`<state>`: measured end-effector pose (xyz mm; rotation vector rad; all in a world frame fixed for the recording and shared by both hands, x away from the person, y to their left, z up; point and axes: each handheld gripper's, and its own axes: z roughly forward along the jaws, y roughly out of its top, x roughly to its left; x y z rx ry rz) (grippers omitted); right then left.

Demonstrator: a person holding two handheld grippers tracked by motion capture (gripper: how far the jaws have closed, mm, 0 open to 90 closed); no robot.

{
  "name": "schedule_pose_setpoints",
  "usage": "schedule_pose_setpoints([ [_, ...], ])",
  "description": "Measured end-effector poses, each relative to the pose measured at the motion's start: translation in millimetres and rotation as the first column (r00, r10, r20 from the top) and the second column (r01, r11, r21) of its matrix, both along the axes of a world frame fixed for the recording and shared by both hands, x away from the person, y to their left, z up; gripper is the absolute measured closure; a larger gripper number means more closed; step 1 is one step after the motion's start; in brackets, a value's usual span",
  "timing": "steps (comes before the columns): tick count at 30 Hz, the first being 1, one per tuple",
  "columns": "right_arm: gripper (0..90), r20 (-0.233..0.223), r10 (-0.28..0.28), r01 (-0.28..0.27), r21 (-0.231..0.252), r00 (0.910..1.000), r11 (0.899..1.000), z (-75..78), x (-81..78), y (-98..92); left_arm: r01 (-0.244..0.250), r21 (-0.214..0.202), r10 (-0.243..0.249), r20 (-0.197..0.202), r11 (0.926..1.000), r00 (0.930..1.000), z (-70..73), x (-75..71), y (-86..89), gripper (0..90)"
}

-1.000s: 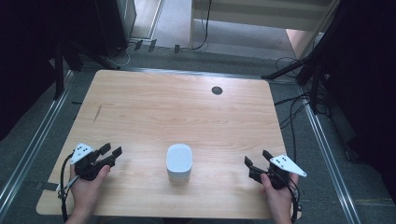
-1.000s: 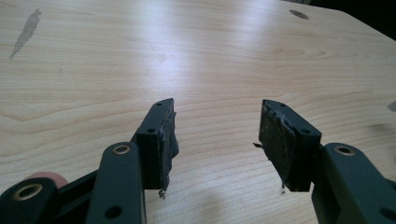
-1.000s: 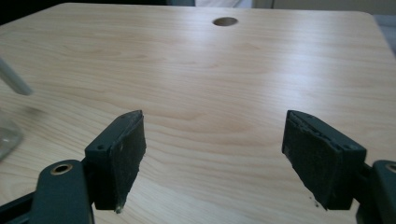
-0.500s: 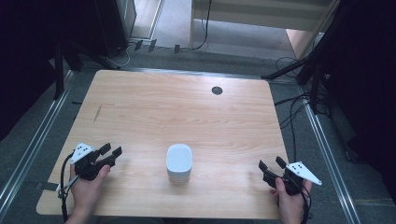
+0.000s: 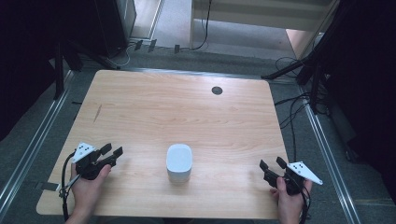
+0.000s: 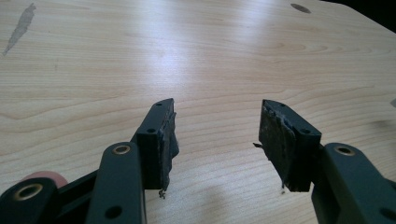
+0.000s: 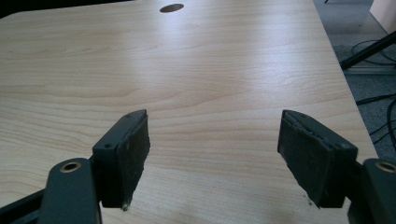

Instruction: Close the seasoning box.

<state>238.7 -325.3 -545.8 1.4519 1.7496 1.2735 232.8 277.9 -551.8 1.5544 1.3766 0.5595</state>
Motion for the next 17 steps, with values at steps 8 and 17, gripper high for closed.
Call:
schedule_pose_setpoints([
  [8, 26.3, -0.008, -0.001, 0.001, -0.005, 1.0, 1.0, 0.0, 0.8, 0.8, 0.001, 0.0, -0.001, -0.002, 1.0, 1.0, 0.0, 0.1, 0.0, 47.4],
  [17, 26.5, -0.018, -0.005, 0.005, -0.01, 0.9998, 1.0, 0.0, 1.7, 1.2, 0.019, -0.017, -0.018, 0.013, 0.9997, 0.9997, -0.2, -0.8, 1.4, 50.9],
])
